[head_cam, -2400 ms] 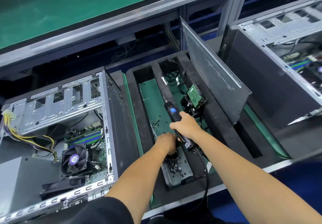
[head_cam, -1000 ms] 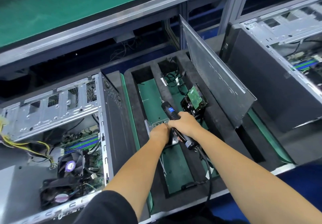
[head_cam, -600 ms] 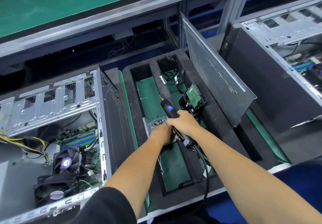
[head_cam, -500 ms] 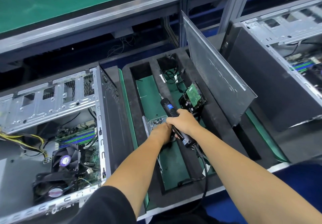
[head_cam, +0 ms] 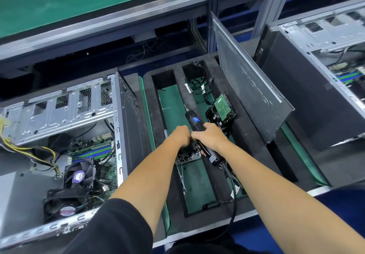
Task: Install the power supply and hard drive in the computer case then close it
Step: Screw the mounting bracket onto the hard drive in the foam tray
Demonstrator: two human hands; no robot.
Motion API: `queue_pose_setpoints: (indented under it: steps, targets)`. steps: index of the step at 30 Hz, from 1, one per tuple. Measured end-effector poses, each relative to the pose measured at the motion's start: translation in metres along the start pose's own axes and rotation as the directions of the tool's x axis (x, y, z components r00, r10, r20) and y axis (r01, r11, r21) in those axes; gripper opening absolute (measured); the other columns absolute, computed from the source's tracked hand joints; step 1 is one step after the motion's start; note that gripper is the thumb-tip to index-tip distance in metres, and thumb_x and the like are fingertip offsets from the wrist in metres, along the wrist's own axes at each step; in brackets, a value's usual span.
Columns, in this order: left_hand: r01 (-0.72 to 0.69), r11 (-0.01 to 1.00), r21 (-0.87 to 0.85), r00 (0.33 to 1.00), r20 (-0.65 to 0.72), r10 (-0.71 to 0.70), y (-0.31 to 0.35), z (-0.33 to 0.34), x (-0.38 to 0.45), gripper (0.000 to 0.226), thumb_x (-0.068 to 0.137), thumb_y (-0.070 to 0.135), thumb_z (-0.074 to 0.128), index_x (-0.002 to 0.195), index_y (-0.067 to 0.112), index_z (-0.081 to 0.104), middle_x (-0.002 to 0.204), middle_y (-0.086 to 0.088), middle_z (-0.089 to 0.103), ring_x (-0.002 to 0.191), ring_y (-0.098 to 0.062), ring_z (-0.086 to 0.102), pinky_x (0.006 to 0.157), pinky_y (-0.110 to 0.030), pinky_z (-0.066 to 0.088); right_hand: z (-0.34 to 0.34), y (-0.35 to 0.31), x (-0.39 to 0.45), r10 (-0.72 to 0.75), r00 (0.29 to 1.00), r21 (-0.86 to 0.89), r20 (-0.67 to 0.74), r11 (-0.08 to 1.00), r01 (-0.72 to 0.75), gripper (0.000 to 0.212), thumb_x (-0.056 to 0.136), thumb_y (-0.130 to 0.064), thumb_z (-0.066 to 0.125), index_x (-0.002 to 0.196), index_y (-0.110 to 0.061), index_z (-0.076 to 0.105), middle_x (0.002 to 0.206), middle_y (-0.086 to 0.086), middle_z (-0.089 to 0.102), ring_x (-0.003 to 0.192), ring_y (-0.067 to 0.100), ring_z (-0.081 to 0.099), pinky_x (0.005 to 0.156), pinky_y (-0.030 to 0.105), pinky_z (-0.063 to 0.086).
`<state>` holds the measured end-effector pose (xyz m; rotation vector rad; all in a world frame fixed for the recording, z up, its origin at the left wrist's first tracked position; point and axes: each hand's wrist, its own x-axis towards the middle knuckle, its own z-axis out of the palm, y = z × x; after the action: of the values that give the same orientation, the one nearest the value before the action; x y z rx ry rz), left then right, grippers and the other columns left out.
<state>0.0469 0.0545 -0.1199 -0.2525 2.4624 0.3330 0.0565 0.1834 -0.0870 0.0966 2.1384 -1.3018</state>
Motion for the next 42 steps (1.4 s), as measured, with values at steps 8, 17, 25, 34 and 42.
queue_pose_setpoints:
  steps: [8,17,25,34,42]
  targets:
    - [0.001,1.000,0.017,1.000,-0.005,-0.001,0.001,0.002,0.000,0.019,0.088,-0.001,0.050,0.105,-0.004,0.057,0.104,-0.017,0.061,0.094,-0.032,0.062,0.074,-0.032,0.048,-0.001,-0.002,-0.001,0.008,1.000,0.013,-0.002,1.000,-0.008,0.020,0.076,-0.020,0.068,0.087,-0.011,0.054,0.086,0.013,0.064,0.069,0.031,0.061,0.076,0.047,0.057]
    - [-0.016,0.998,0.060,0.997,-0.070,0.020,-0.001,0.013,-0.002,0.028,0.088,0.001,0.047,0.115,0.005,0.057,0.114,-0.014,0.060,0.104,-0.033,0.060,0.080,-0.036,0.048,-0.002,-0.003,-0.002,0.020,1.000,0.035,0.001,0.999,-0.020,0.021,0.075,-0.019,0.068,0.088,-0.009,0.055,0.085,0.015,0.064,0.070,0.032,0.059,0.076,0.050,0.056]
    - [-0.032,0.999,-0.020,0.993,-0.117,0.029,0.000,0.026,0.000,0.032,0.087,0.000,0.043,0.111,0.011,0.060,0.105,-0.014,0.064,0.096,-0.035,0.062,0.082,-0.040,0.052,-0.003,-0.005,-0.004,0.028,1.000,0.034,0.011,0.999,-0.028,0.029,0.076,-0.017,0.068,0.098,-0.002,0.056,0.087,0.017,0.062,0.071,0.031,0.059,0.075,0.047,0.056]
    - [-0.005,0.998,-0.059,0.982,-0.189,-0.007,0.002,0.018,0.000,0.021,0.082,-0.009,0.043,0.089,0.000,0.061,0.095,-0.018,0.065,0.087,-0.036,0.062,0.067,-0.037,0.046,-0.004,-0.007,-0.005,0.027,1.000,0.032,0.011,0.999,-0.027,0.019,0.075,-0.015,0.066,0.087,-0.007,0.053,0.079,0.014,0.060,0.068,0.030,0.058,0.071,0.047,0.054]
    - [0.015,0.994,-0.110,0.982,-0.185,-0.035,0.002,0.017,-0.001,0.018,0.082,-0.005,0.045,0.091,0.001,0.060,0.094,-0.017,0.064,0.085,-0.035,0.061,0.066,-0.035,0.047,-0.003,-0.006,-0.005,0.029,0.999,0.036,0.015,0.999,-0.030,0.022,0.075,-0.016,0.067,0.091,-0.006,0.055,0.080,0.014,0.062,0.068,0.030,0.058,0.075,0.050,0.055]
